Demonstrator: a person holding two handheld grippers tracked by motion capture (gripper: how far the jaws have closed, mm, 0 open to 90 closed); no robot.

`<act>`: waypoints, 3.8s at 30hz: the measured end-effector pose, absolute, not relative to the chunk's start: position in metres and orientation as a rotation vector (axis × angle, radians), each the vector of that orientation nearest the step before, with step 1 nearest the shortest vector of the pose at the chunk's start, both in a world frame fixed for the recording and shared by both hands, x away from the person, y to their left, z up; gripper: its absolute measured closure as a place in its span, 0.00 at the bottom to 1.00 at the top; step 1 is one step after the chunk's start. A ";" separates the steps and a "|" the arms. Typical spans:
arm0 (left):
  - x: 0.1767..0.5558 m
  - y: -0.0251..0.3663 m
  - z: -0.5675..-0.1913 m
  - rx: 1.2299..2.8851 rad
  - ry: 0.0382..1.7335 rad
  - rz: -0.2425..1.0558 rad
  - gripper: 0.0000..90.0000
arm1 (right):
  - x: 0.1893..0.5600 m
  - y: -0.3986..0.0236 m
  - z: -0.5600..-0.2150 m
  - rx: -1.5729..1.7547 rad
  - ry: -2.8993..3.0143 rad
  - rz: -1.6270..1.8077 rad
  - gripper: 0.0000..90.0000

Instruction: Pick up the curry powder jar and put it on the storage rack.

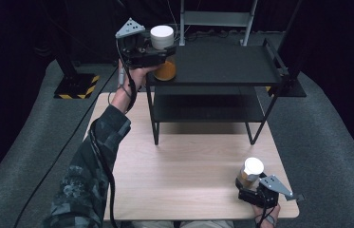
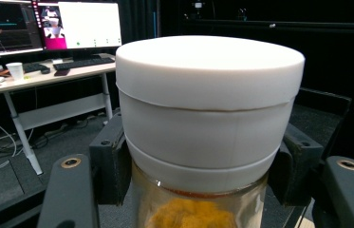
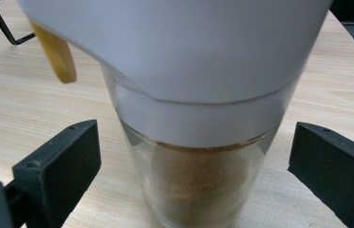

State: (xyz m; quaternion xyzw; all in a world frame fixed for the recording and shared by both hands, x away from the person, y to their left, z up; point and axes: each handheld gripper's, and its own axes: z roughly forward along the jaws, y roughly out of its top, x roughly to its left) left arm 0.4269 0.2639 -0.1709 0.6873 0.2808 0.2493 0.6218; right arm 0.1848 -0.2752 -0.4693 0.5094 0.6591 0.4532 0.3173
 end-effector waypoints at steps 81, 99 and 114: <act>0.304 0.316 -0.423 2.090 1.084 0.397 0.00 | 0.186 -0.274 -0.468 1.336 1.747 1.185 0.02; 0.298 0.306 -0.438 2.099 1.093 0.429 0.00 | 0.186 -0.273 -0.468 1.328 1.751 1.173 0.02; 0.295 0.298 -0.437 2.118 1.105 0.463 0.00 | 0.186 -0.272 -0.467 1.336 1.751 1.169 0.02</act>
